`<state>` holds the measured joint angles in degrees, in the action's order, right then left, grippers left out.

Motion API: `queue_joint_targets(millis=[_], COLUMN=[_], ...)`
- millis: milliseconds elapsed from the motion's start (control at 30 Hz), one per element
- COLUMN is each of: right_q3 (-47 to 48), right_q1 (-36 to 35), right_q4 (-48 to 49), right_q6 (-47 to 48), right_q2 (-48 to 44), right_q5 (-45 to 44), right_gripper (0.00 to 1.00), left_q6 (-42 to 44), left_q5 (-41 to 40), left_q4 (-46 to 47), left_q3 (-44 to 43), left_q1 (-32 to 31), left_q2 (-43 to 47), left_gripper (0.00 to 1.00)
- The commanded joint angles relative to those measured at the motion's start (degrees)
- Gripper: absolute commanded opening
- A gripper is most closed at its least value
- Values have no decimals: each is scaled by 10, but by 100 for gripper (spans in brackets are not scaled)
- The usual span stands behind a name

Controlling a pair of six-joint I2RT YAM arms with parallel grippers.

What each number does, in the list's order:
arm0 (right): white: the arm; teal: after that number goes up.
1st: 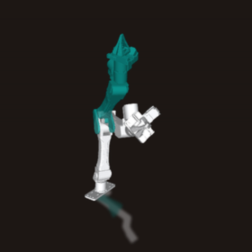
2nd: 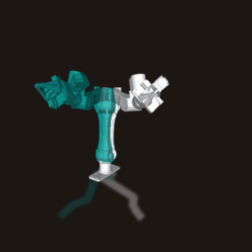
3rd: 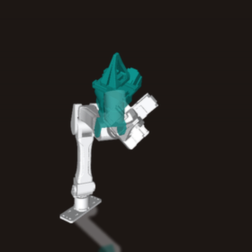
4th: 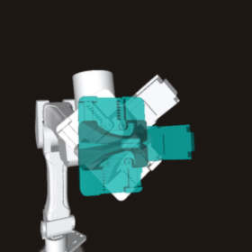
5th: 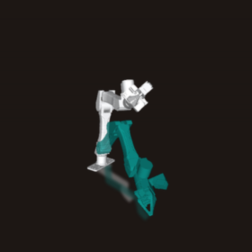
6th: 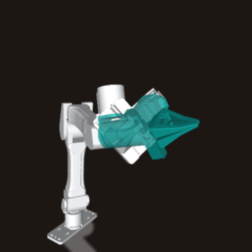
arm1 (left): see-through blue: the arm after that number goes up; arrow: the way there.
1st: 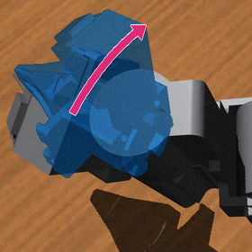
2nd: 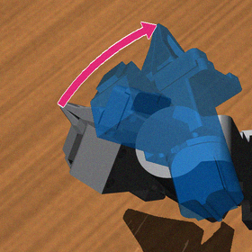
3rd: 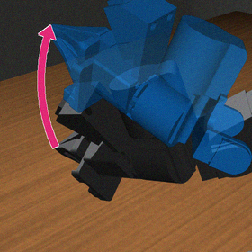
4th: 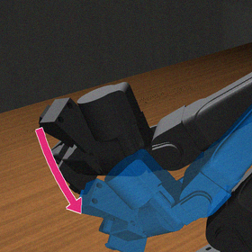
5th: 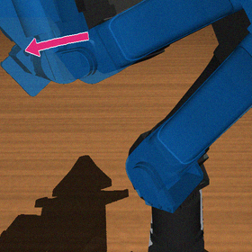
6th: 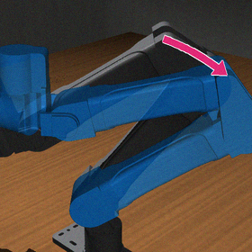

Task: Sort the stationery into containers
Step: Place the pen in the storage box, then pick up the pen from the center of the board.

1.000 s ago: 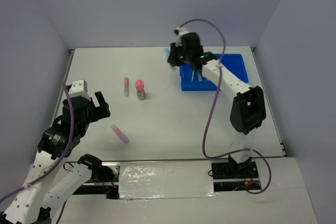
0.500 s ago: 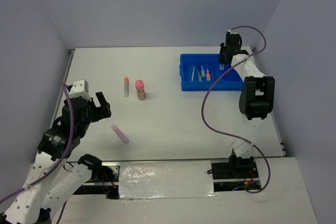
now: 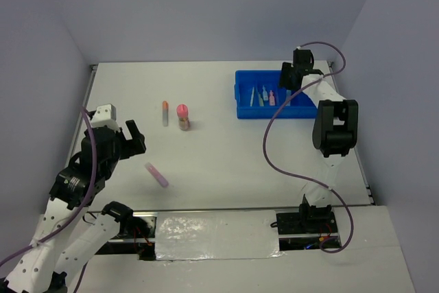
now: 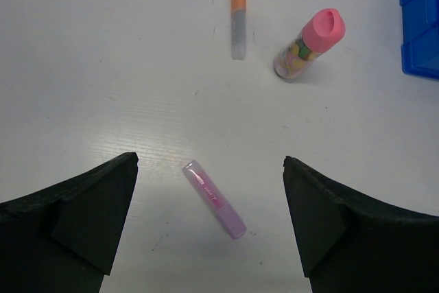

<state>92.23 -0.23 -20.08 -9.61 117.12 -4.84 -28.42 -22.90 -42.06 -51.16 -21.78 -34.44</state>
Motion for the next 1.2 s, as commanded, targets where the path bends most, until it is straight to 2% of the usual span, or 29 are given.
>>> queue_joint_targets(millis=[0,133,300,433,500,633,733,800,900,1000,1167], right_q3=[-15,-83,-167,-239,-286,-350,-380,-396,-416,-429,-443], right_q1=[-6,-59,-166,-217,-238,-260,-270,-280,-292,-302,-311], right_q4=[-8,28,71,111,137,160,171,170,166,164,166], right_q6=[-22,-44,-43,-75,-93,-117,-129,-132,-130,-130,-135], right_q2=[-65,-185,-290,-372,-414,-468,-501,-518,-538,-559,-590], right_q5=[33,69,46,113,140,181,213,223,229,236,247], right_gripper=[69,70,76,77,79,80,81,81,81,81,82], left_q6=[9,3,7,-14,-57,-139,-125,-117,-100,-96,-88], left_q5=[-11,-25,-15,-9,15,22,40,43,54,22,16], left_q4=[15,11,13,2,16,83,159,169,176,171,151], left_q3=[-1,-3,-7,-26,-33,-25,-58,-107,-151,-199,-278], left_q1=[3,3,19,30,30,31,47,65,76,80,90], left_q2=[-1,-5,-34,-96,-123,-242,-362,-458,-556,-622,-716], left_gripper=[99,99,99,99,99,99,99,97,92,91,82])
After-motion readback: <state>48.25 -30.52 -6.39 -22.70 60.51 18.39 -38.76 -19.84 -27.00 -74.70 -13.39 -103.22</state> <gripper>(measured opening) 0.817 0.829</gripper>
